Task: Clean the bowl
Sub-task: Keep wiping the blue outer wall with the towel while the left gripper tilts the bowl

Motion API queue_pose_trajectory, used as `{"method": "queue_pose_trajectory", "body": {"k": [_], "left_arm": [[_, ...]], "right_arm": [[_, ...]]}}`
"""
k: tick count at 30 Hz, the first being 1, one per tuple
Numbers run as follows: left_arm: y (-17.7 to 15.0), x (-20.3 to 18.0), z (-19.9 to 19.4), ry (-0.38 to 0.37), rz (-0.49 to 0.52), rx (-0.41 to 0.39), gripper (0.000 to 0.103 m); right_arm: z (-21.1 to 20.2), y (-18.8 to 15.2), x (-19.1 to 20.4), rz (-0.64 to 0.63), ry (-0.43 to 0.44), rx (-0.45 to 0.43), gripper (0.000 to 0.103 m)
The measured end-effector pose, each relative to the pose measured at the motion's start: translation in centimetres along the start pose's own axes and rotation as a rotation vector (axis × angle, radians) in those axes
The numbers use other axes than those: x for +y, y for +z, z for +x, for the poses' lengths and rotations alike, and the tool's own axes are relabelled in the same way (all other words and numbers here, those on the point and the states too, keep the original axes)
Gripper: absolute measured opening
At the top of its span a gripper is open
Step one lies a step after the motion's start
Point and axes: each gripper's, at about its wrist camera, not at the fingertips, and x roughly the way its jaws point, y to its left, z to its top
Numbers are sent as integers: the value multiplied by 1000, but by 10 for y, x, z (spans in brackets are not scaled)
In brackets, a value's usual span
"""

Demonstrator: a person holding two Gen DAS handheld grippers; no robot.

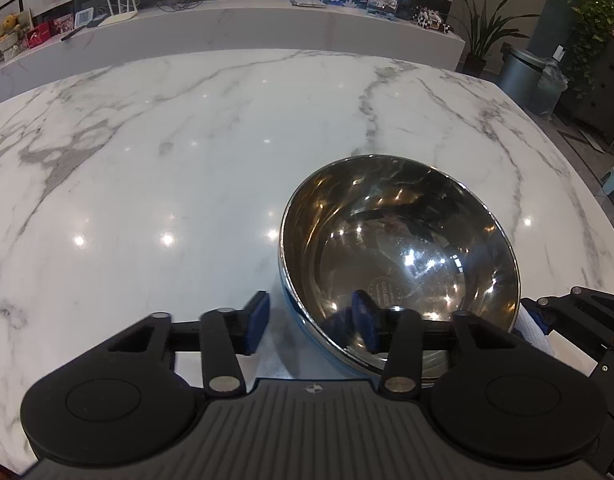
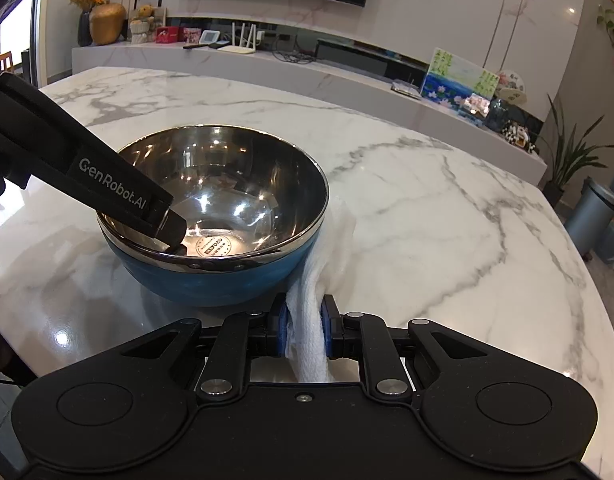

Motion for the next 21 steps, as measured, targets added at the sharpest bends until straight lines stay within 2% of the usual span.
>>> {"method": "queue_pose_trajectory", "body": {"k": [5,9,14,21], "left_arm": [[4,0,2,0,43,-14,22],[14,3,3,27,71,-28,15],[20,4,5,39,87,-31,15],[19,5,5,34,92,-34,15]], "right_arm": [[-3,0,0,-2,-8,-8,15],[-11,3,-7,15,-51,-56,15],[-21,9,-12,19,-59,-116,15],[-11,4,-1,-32,-13,-62,15]]}}
